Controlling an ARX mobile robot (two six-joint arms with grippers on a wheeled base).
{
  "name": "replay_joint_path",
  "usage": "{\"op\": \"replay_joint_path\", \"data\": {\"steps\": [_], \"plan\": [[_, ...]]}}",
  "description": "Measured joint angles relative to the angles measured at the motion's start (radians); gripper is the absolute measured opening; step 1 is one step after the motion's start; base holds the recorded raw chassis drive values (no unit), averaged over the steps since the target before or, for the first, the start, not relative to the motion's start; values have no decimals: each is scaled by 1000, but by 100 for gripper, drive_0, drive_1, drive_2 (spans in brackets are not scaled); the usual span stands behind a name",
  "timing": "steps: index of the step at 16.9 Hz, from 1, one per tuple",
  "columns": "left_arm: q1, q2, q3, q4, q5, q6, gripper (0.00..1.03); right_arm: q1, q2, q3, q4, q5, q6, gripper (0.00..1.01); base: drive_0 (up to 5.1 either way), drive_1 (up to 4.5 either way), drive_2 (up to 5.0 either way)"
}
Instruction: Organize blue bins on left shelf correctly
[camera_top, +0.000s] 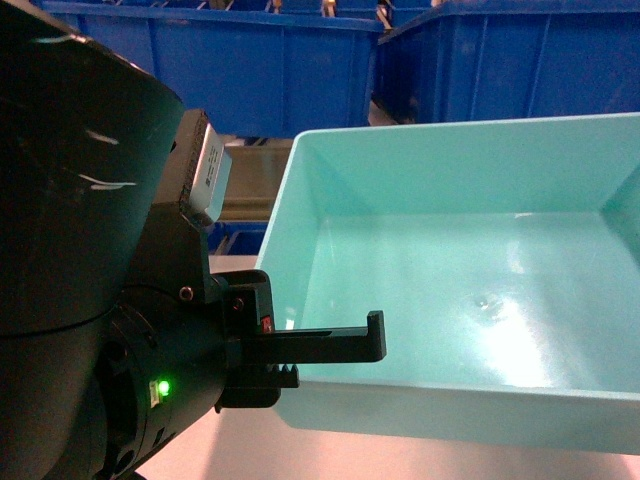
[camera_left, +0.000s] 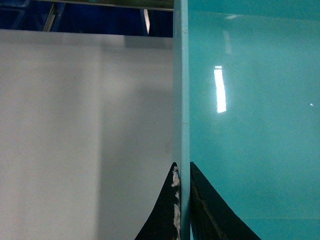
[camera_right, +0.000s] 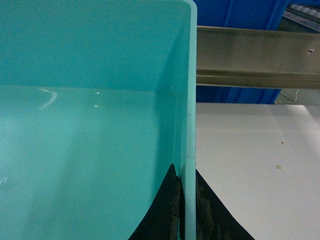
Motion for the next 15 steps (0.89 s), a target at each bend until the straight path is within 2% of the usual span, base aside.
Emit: {"op": "replay_joint_path", "data": {"steps": [4, 15], "plan": [[-5, 0, 0, -3, 1, 0, 2, -5, 0, -2, -5, -2, -2, 2, 8, -421, 437], [-4, 0, 0, -5, 0, 0, 2, -4, 0, -3, -5, -2, -5, 2, -501, 240, 240]]}}
